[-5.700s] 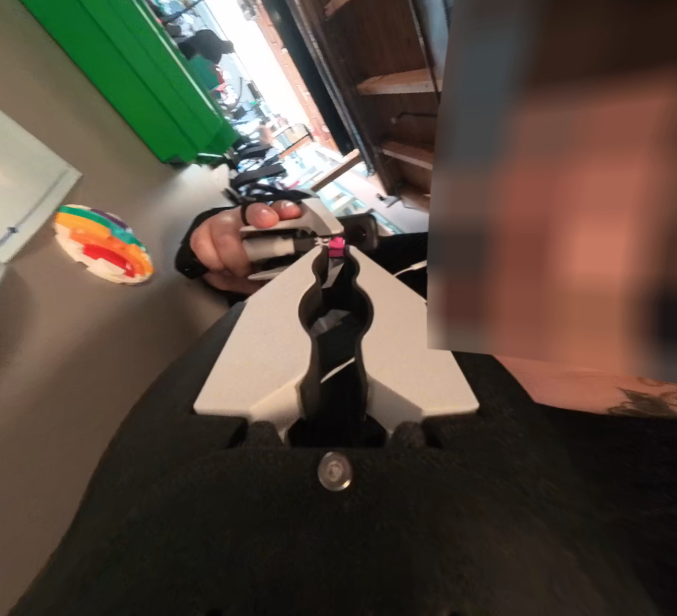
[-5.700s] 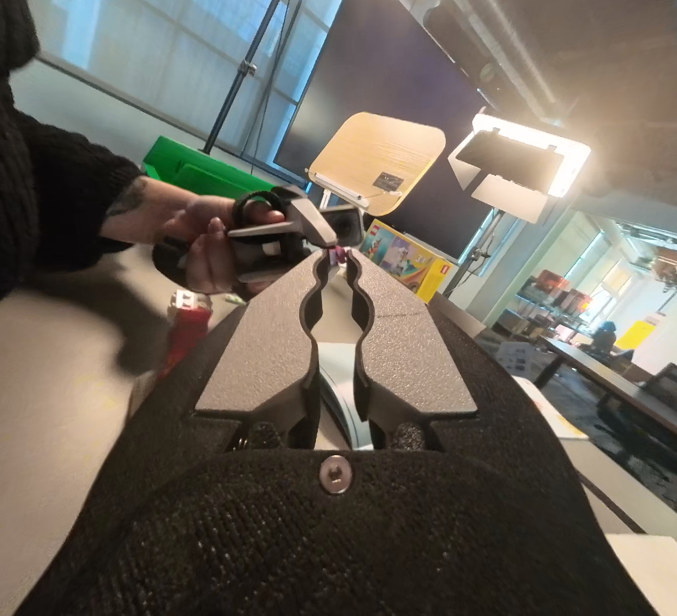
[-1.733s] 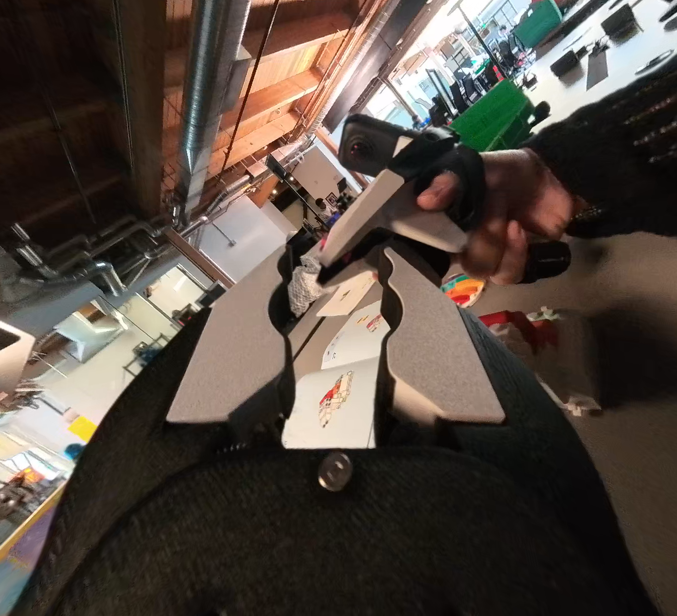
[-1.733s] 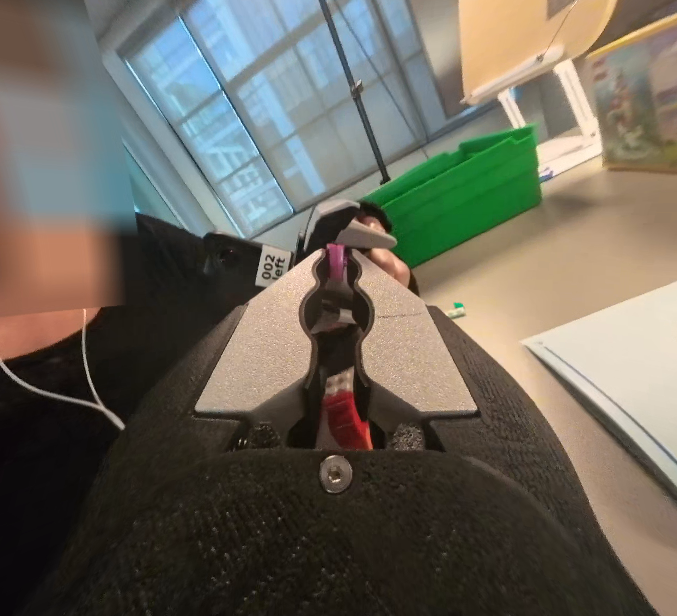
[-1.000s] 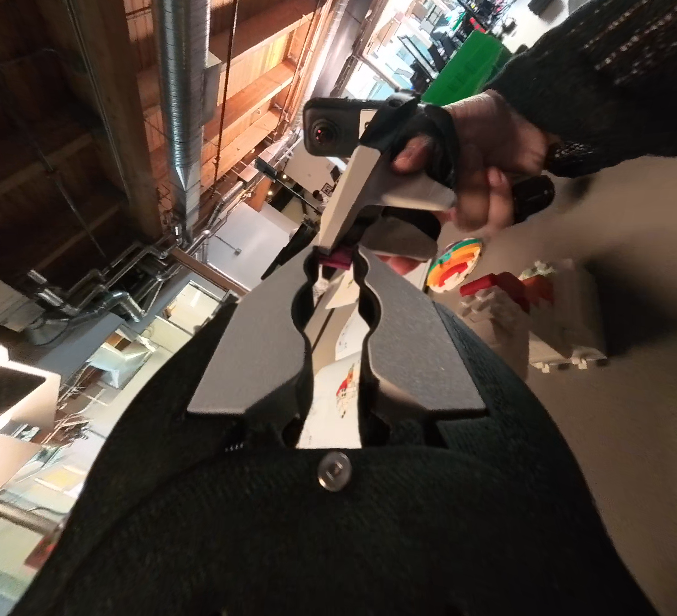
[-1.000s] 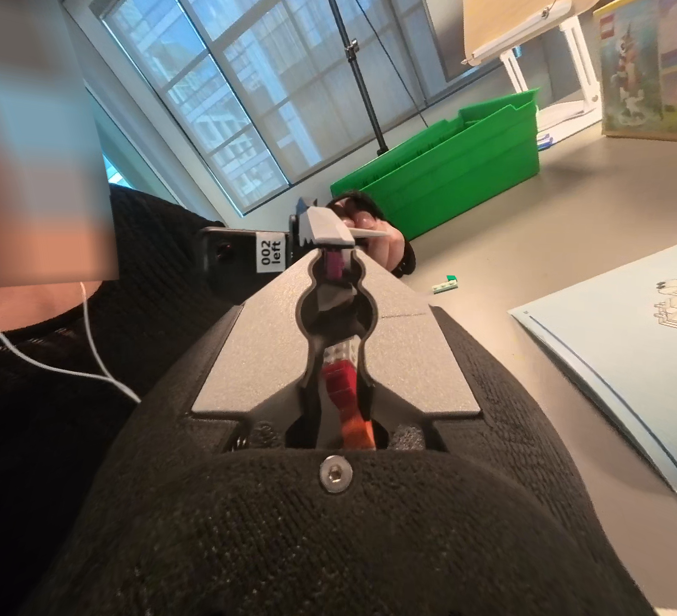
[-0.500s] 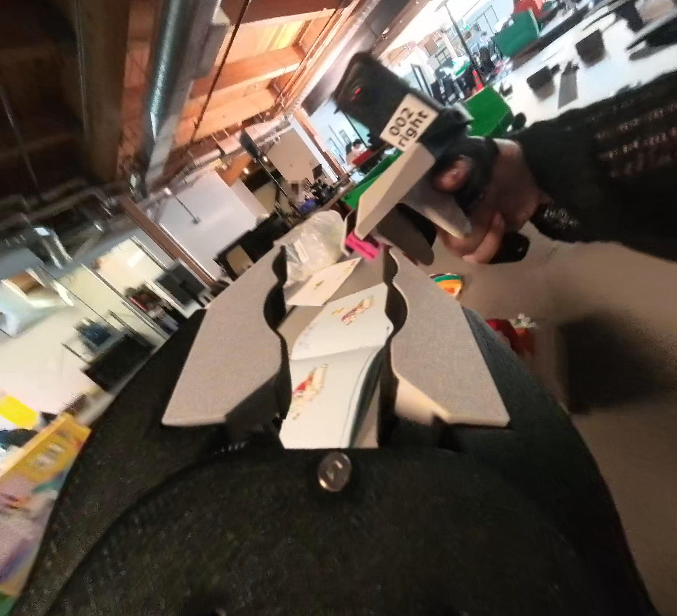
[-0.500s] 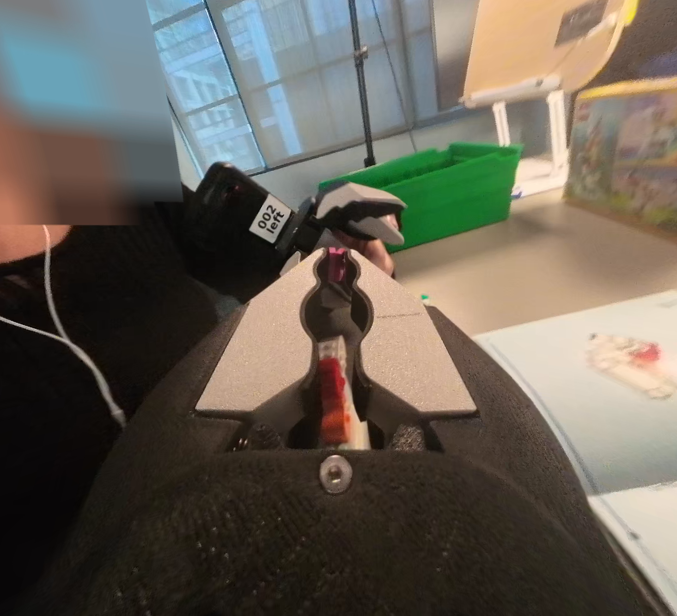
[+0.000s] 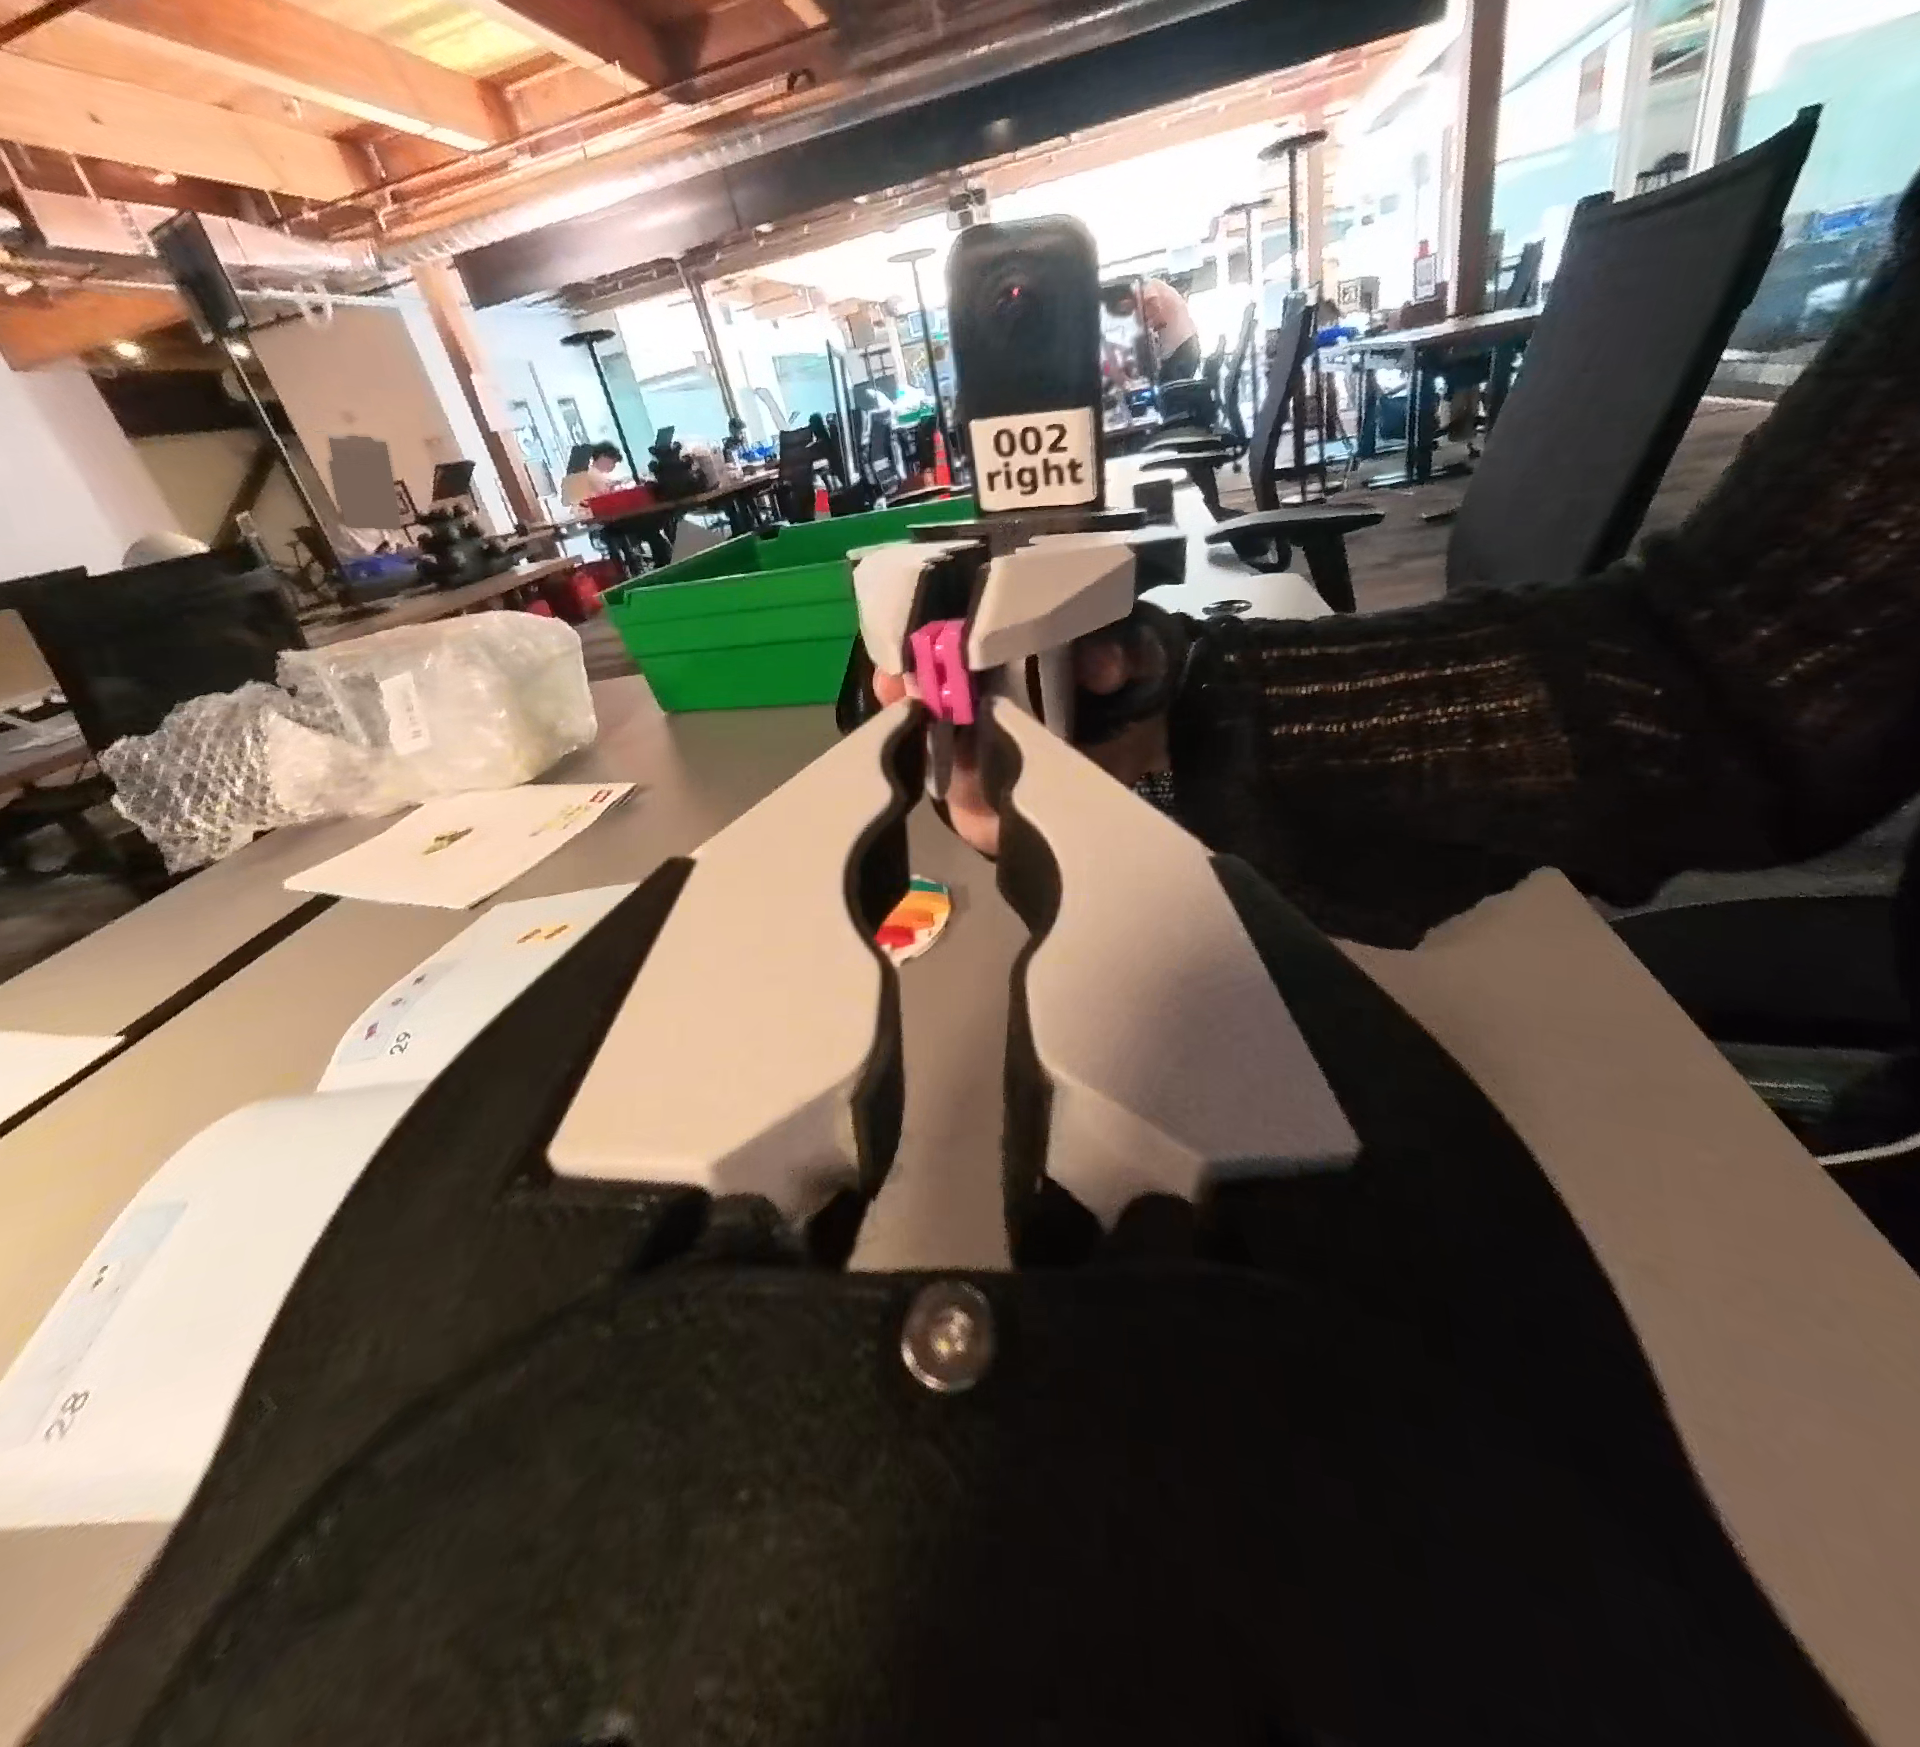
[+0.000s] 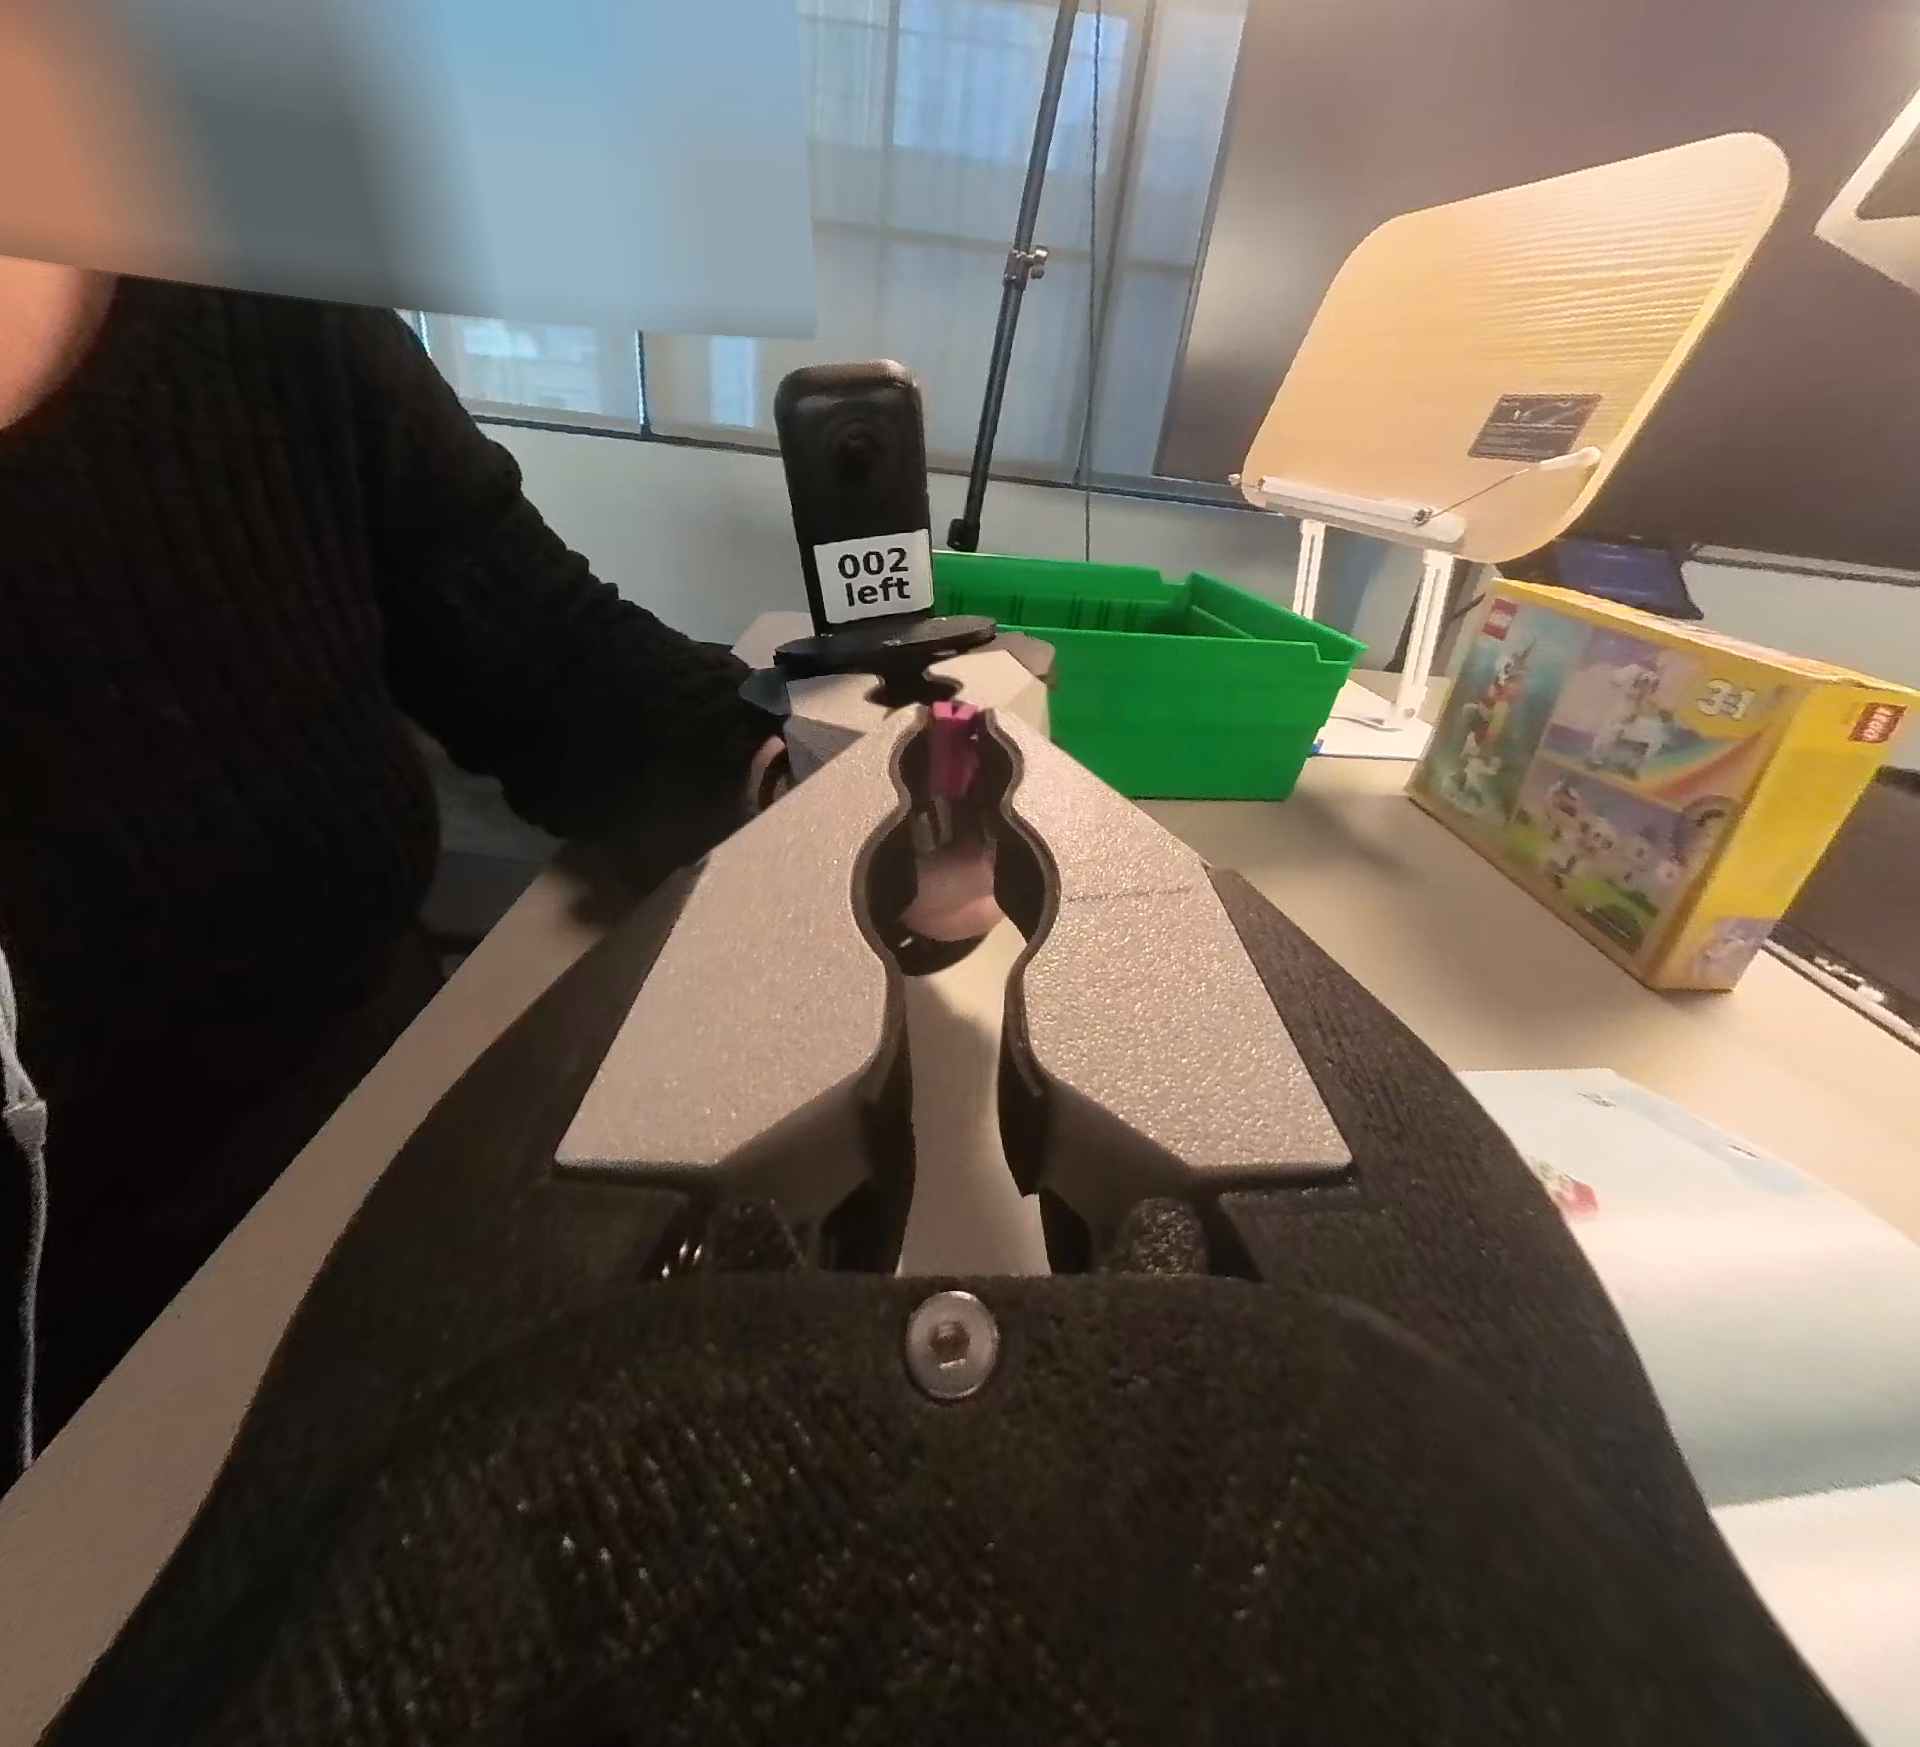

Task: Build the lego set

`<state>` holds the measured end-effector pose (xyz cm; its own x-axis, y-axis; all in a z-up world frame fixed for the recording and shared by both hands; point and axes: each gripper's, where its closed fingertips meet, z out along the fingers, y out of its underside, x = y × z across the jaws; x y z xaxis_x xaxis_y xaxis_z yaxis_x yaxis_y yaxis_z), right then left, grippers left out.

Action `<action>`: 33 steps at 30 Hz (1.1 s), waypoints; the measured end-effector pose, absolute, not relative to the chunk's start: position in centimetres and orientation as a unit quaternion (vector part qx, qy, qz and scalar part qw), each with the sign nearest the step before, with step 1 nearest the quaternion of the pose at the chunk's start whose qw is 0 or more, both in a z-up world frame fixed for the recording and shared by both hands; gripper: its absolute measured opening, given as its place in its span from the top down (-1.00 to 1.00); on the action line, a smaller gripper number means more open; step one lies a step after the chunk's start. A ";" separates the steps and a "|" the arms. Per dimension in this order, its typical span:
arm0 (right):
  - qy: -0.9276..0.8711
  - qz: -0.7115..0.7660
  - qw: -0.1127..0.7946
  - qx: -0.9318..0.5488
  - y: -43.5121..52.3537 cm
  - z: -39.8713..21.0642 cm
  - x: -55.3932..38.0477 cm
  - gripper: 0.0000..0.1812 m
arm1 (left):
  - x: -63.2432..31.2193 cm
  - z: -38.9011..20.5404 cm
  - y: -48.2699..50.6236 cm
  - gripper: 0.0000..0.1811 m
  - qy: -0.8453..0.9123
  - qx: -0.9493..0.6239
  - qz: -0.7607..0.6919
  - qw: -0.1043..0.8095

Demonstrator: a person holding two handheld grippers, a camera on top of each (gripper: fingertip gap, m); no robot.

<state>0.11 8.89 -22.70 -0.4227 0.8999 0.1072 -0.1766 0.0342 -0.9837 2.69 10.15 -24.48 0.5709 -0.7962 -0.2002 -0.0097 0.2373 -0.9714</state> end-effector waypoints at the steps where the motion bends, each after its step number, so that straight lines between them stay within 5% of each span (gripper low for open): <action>1: -0.572 0.621 0.433 -0.314 8.8 -22.7 0.1 0.93 | 2.7 -24.5 10.1 0.92 0.369 -0.547 -0.283 0.696; 20: -0.605 0.593 0.416 -0.331 9.2 -23.7 0.8 0.94 | 3.4 -25.6 10.5 0.93 0.412 -0.571 -0.245 0.667; 28: -0.543 0.557 0.449 -0.440 13.0 -24.9 -1.4 0.70 | -0.6 -26.6 14.7 0.93 0.392 -0.590 0.048 0.704; 33: -0.534 0.562 0.395 -0.493 13.4 -26.4 -2.0 0.79 | -1.2 -27.0 15.3 0.92 0.396 -0.584 0.137 0.695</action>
